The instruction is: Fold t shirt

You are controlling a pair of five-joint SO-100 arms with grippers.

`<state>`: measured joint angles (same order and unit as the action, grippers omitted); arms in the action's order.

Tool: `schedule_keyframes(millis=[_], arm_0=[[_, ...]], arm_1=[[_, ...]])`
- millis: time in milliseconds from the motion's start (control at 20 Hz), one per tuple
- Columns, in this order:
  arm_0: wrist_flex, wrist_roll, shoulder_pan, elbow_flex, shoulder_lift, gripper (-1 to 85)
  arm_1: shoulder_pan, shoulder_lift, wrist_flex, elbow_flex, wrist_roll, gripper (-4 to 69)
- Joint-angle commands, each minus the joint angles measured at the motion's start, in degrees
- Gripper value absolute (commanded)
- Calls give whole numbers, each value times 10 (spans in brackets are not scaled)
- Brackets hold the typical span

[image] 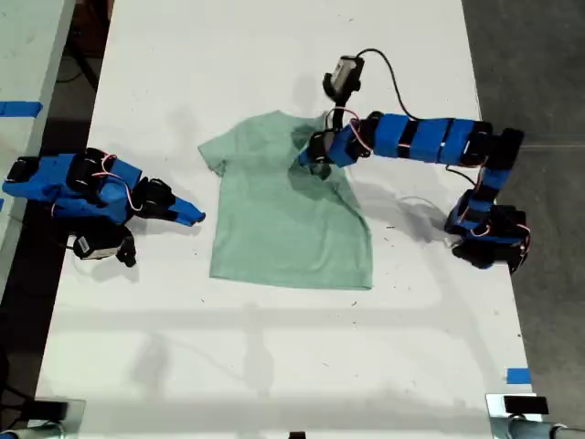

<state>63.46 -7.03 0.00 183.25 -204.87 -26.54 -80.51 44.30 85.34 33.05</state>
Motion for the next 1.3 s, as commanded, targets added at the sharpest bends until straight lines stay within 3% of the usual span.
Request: schedule_keyframes(millis=[0,50,100,300,500,550,850,900,950,1100,1250], arm_0=[[-3,3,-4,4,-5,111],[-3,3,-4,4,-5,111],[-3,3,-4,4,-5,111],[-3,3,-4,4,-5,111],[-3,3,-4,4,-5,111],[-3,3,-4,4,-5,112],[-3,3,-4,4,-5,112],[-3,3,-4,4,-5,112],[-3,3,-4,4,-5,112],[-3,3,-4,5,-5,112],[-3,3,-3,5,-5,112]], arm_1=[[24,51,4,-83,-12,115],[26,51,7,-83,-13,214],[30,39,13,-84,-13,251],[35,-105,82,-75,-6,256],[28,-342,290,-8,-73,247],[29,-432,306,74,-91,240],[98,-975,301,696,-188,165],[111,-1066,291,798,-197,137],[126,-1206,318,879,-190,93],[134,-1200,325,917,-171,16],[114,-1197,330,923,-92,14]])
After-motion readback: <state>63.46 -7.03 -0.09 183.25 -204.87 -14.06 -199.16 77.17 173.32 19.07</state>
